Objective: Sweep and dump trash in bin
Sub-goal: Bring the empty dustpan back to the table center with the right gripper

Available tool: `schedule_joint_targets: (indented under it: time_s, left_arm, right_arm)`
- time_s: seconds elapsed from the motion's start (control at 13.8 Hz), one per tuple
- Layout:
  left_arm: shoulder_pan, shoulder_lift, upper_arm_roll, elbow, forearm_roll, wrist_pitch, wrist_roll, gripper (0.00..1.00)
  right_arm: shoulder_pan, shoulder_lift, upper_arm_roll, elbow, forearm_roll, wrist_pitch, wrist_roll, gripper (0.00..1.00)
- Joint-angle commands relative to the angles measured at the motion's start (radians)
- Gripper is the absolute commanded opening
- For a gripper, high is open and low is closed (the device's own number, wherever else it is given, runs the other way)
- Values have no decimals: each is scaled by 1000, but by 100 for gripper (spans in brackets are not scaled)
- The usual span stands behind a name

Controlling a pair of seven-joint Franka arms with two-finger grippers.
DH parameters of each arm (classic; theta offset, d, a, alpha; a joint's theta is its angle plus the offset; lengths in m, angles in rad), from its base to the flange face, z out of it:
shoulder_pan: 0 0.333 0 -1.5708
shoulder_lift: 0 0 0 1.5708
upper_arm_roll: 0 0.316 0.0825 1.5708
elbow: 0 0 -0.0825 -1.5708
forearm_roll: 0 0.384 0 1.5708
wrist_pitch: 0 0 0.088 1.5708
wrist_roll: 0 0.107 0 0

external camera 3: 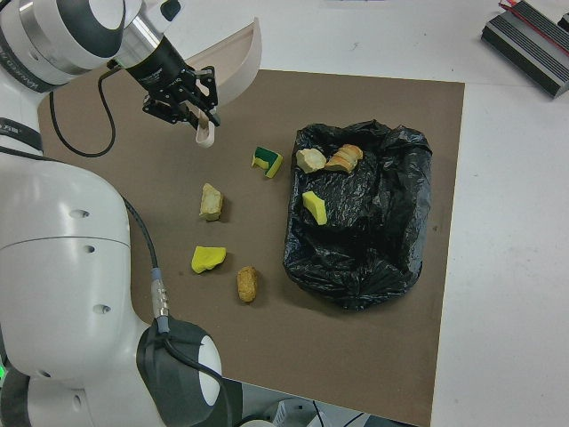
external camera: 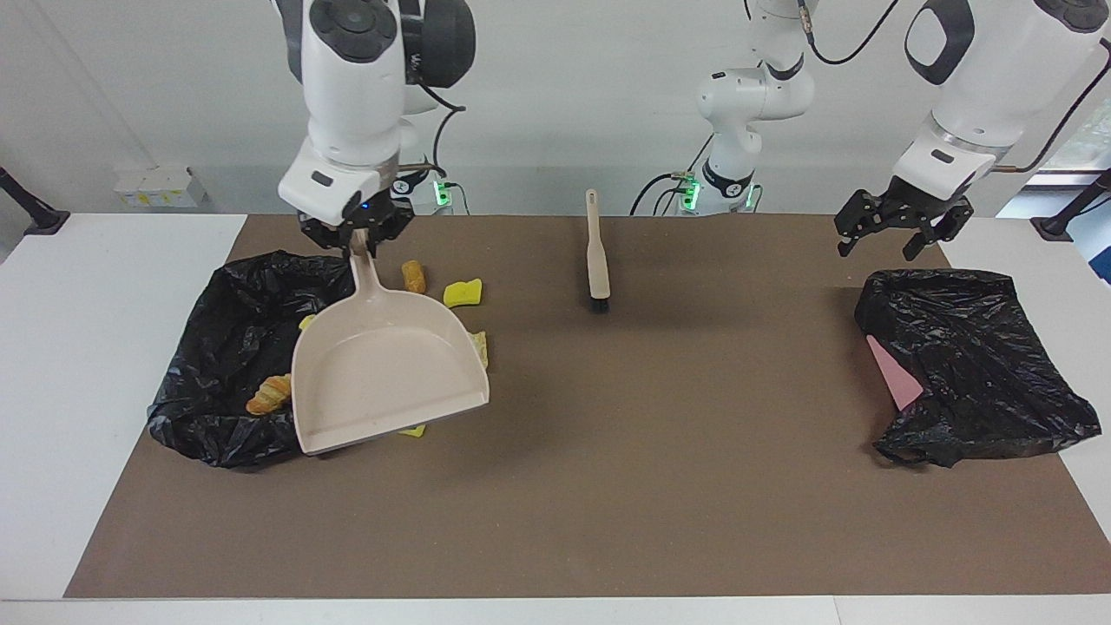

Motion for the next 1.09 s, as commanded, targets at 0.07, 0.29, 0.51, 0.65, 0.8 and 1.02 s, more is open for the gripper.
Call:
schedule_joint_targets:
  time_s: [0.07,0.29,0.51,0.65,0.8,1.02]
  left_arm:
    - [4,1,-4,3,6,2,9,100]
    - [12,1,-4,3,6,0,12,100]
    - [12,1,-4,3,6,2,12,100]
    - [10,0,-4,-5,6,5,9,100]
    - [7,-2,-4,-6,6,2,9,100]
    - [6,-9,-4,-16,6,-15,11,100]
  right_arm:
    - [82,109,-2,4,91,153,285,0]
    - [169,205,-1,24,116,288,478,0]
    - [258,307,-2,89,119,352,640,0]
    - [290,341,2,93,130,391,684,0]
    - [306,380,9,95,179,452,707,0]
    - [329,430,27,101,188,515,738,0]
